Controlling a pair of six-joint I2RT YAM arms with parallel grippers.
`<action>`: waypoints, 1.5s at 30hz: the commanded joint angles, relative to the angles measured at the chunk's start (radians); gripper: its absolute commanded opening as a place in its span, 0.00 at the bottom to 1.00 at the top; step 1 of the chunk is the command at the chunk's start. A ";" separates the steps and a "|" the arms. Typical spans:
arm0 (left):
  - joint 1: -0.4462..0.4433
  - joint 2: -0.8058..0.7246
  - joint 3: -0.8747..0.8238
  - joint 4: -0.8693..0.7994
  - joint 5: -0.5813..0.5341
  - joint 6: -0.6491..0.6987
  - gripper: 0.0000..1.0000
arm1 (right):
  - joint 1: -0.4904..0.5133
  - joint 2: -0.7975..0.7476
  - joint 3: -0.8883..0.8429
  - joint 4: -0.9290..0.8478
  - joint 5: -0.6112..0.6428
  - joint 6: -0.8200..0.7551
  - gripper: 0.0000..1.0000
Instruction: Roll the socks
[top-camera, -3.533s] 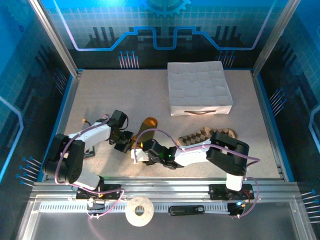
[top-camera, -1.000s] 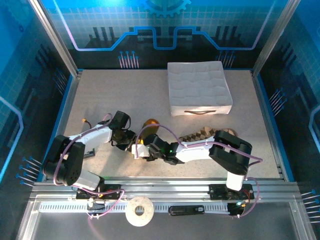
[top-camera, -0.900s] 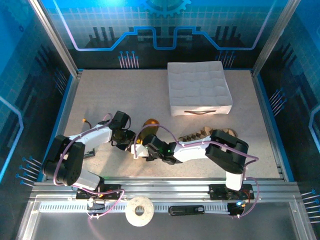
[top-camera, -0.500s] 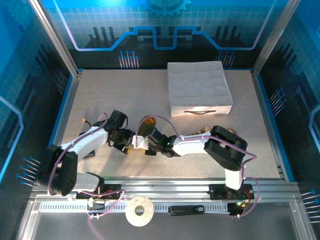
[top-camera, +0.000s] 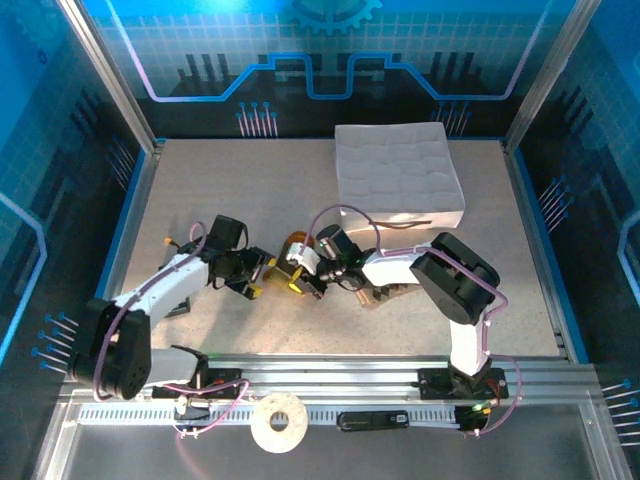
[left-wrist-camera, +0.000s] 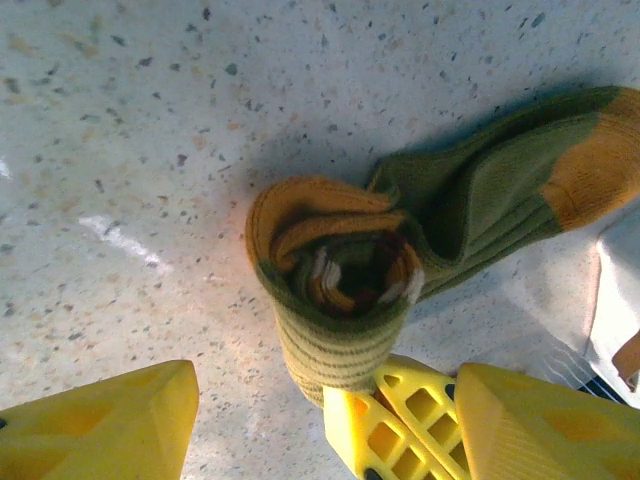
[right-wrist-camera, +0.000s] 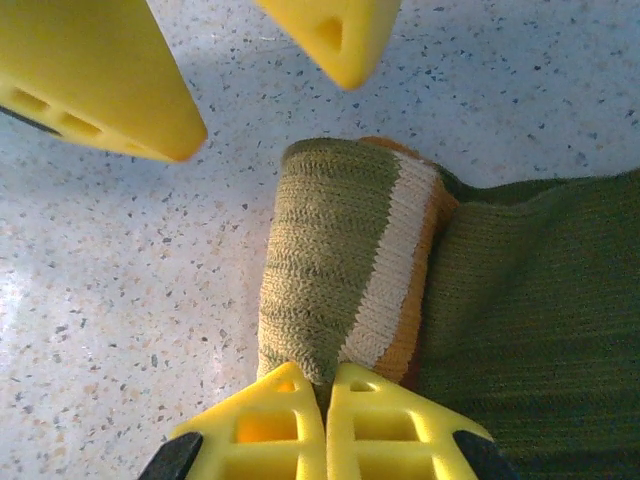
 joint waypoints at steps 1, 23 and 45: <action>-0.029 0.034 -0.011 0.068 0.031 0.030 0.68 | -0.034 0.092 -0.035 -0.231 -0.068 0.085 0.00; -0.124 0.298 0.047 -0.076 -0.042 0.111 0.40 | -0.094 0.182 0.109 -0.381 -0.122 0.098 0.05; -0.182 0.264 0.110 -0.314 -0.094 -0.099 0.17 | 0.323 -0.285 -0.210 0.084 0.624 -0.317 0.58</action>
